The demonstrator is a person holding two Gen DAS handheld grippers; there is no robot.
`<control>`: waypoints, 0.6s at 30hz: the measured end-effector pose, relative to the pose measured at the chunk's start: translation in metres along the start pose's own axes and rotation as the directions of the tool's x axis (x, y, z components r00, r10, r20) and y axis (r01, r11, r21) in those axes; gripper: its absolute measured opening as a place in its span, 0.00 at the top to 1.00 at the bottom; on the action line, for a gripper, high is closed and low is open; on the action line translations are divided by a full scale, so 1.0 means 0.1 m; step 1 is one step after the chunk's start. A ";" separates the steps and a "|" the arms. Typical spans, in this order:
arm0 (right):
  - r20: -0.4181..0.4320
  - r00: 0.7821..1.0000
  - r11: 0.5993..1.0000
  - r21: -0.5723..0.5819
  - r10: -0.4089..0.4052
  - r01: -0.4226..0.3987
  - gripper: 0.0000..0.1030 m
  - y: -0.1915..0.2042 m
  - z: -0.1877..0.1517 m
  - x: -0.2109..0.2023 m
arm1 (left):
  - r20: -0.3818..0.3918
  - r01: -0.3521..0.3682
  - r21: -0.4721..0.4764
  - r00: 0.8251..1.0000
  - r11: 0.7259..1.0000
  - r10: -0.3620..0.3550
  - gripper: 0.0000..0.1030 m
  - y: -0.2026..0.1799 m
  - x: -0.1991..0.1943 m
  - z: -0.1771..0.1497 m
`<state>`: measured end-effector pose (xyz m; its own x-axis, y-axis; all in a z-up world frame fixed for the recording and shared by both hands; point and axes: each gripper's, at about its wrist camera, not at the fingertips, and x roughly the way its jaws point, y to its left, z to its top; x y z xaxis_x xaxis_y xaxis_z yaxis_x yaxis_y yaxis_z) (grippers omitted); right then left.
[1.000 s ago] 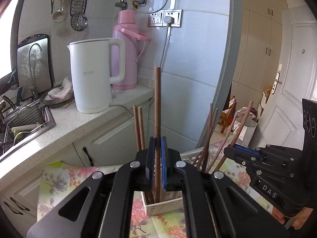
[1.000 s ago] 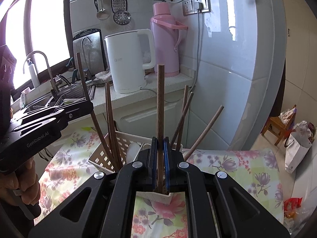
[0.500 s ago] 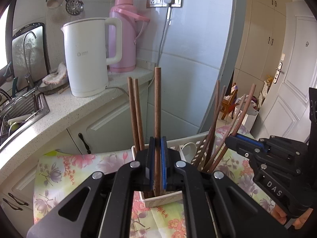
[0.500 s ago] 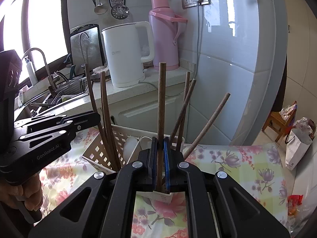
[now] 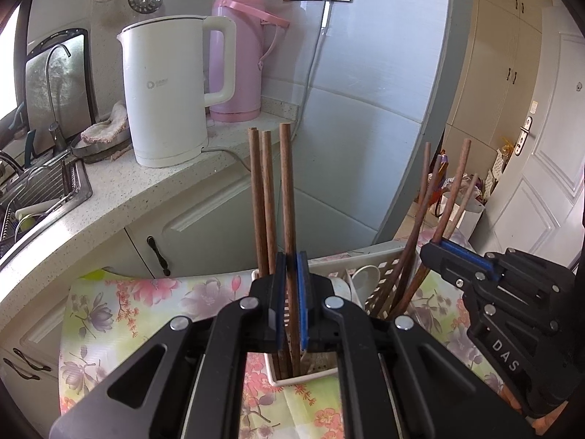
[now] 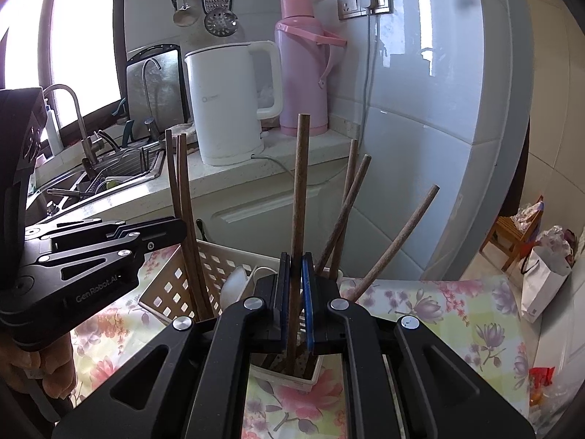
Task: Organize utensils
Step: 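Push both chopsticks down into the basket and open both tools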
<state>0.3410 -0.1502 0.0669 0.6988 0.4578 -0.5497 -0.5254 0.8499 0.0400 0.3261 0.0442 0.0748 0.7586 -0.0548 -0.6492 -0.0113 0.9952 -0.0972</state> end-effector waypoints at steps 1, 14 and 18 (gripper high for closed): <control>0.003 1.000 1.000 0.003 -0.001 0.001 0.92 0.00 0.01 0.01 | 0.003 0.002 -0.003 1.000 1.000 -0.002 0.94 0.01 -0.01 0.01; 0.049 0.999 1.000 0.008 -0.011 0.010 0.92 0.01 0.13 -0.09 | 0.040 0.010 -0.002 0.999 1.000 -0.010 0.93 0.01 -0.18 0.07; 0.072 0.997 1.000 0.009 -0.018 0.017 0.89 0.01 0.17 -0.17 | 0.055 0.011 -0.003 0.998 1.000 -0.010 0.93 0.00 -0.28 0.07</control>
<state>0.3372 -0.1529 0.0902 0.7413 0.4600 -0.4888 -0.5088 0.8601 0.0379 0.3099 0.0467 0.0984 0.7935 -0.0606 -0.6055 -0.0050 0.9944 -0.1060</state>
